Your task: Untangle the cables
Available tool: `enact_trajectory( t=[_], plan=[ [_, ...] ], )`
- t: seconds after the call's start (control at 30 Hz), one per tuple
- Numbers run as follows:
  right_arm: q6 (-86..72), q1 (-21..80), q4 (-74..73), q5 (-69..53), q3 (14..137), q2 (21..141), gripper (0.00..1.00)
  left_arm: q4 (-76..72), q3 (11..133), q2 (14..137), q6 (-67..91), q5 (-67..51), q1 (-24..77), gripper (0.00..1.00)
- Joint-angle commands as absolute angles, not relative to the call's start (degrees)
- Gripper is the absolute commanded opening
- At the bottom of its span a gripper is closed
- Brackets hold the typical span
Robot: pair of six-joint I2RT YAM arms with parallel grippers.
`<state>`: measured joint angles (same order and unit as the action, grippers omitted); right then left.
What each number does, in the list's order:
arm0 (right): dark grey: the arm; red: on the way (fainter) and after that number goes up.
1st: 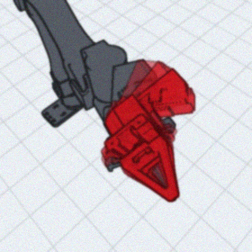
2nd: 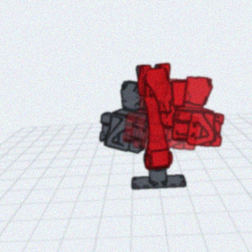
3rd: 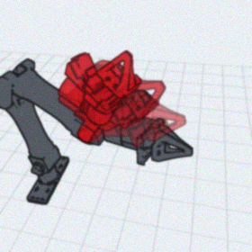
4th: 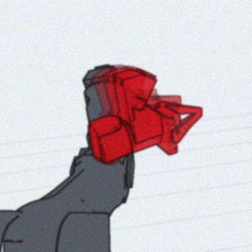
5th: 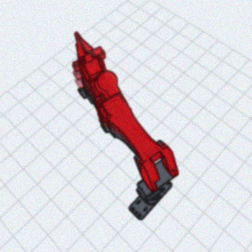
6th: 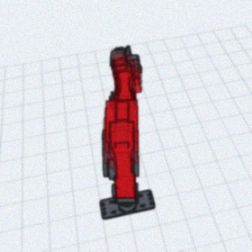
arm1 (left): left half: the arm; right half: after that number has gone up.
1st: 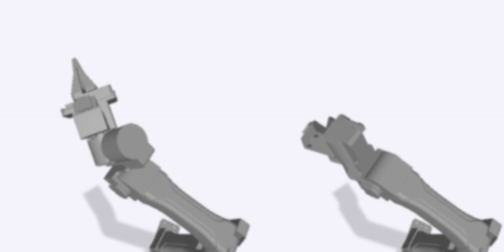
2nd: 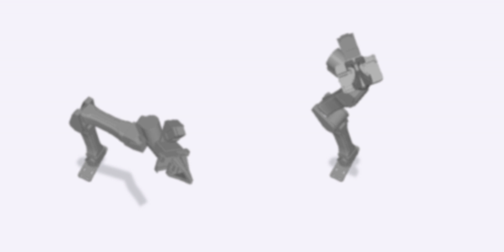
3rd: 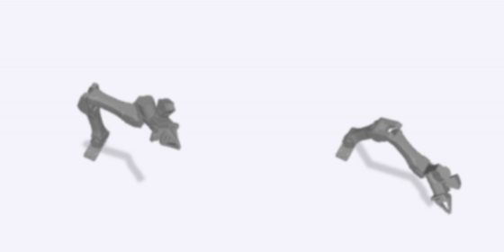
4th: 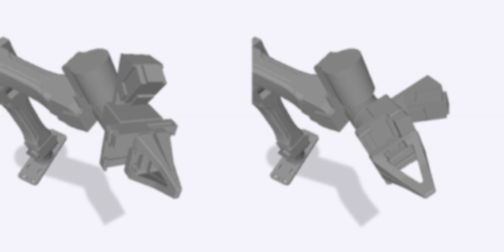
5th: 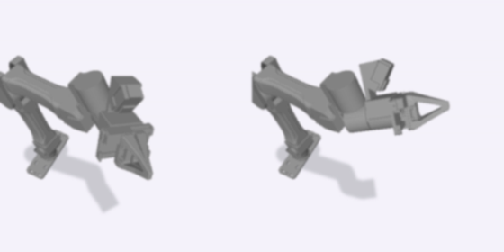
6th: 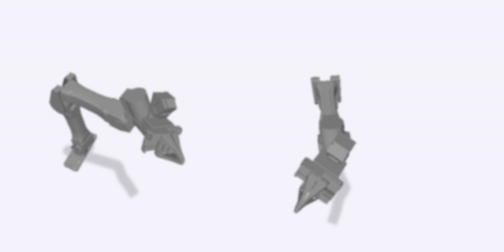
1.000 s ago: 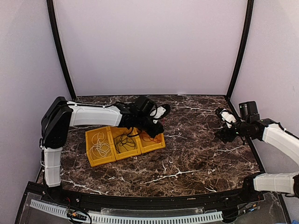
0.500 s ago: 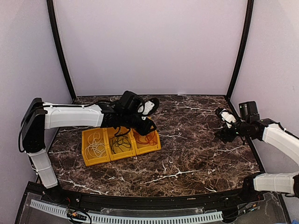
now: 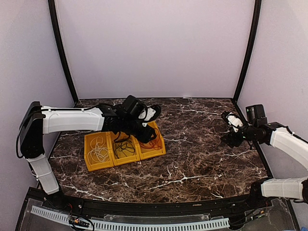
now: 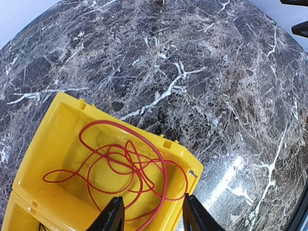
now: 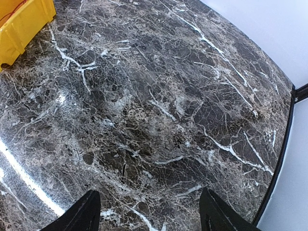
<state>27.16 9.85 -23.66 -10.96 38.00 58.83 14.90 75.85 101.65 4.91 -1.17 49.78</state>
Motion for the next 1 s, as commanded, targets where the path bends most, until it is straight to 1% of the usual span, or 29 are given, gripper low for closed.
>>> enact_trajectory(
  t=[0.0, 0.13, 0.23, 0.43, 0.5, 0.6, 0.8, 0.87, 0.97],
  plan=[
    [27.43, 9.67, -22.78, -12.09, 37.74, 59.46, 0.72, 17.27, 74.18, 101.05, 3.31, -1.94, 49.97, 0.44],
    [27.51, 9.67, -22.85, -12.04, 37.62, 59.27, 0.72, 18.57, 76.02, 105.28, 1.70, -3.37, 49.95, 0.45],
    [27.51, 9.67, -22.84, -11.99, 37.62, 59.50, 0.73, 20.63, 77.94, 107.57, 0.94, -2.79, 49.96, 0.43],
    [27.58, 9.67, -23.00, -12.26, 37.71, 59.83, 0.73, 18.27, 77.95, 109.05, -0.94, -5.01, 50.00, 0.40],
    [27.59, 9.65, -22.93, -12.24, 37.66, 59.85, 0.73, 18.35, 78.60, 109.92, -1.23, -4.37, 50.01, 0.35],
    [27.60, 9.67, -22.98, -12.28, 37.66, 59.85, 0.73, 18.74, 79.53, 111.21, -1.59, -2.00, 50.01, 0.20],
    [27.68, 9.67, -22.97, -12.32, 37.71, 59.99, 0.73, 18.14, 80.79, 112.73, -3.04, 3.38, 49.94, 0.02],
    [27.69, 9.67, -23.01, -12.29, 37.64, 59.95, 0.73, 17.77, 81.15, 113.09, -3.48, 4.25, 49.86, 0.00],
    [27.69, 9.67, -23.00, -12.25, 37.62, 59.92, 0.73, 16.63, 81.05, 113.30, -3.93, 5.27, 49.83, 0.00]
  ],
)
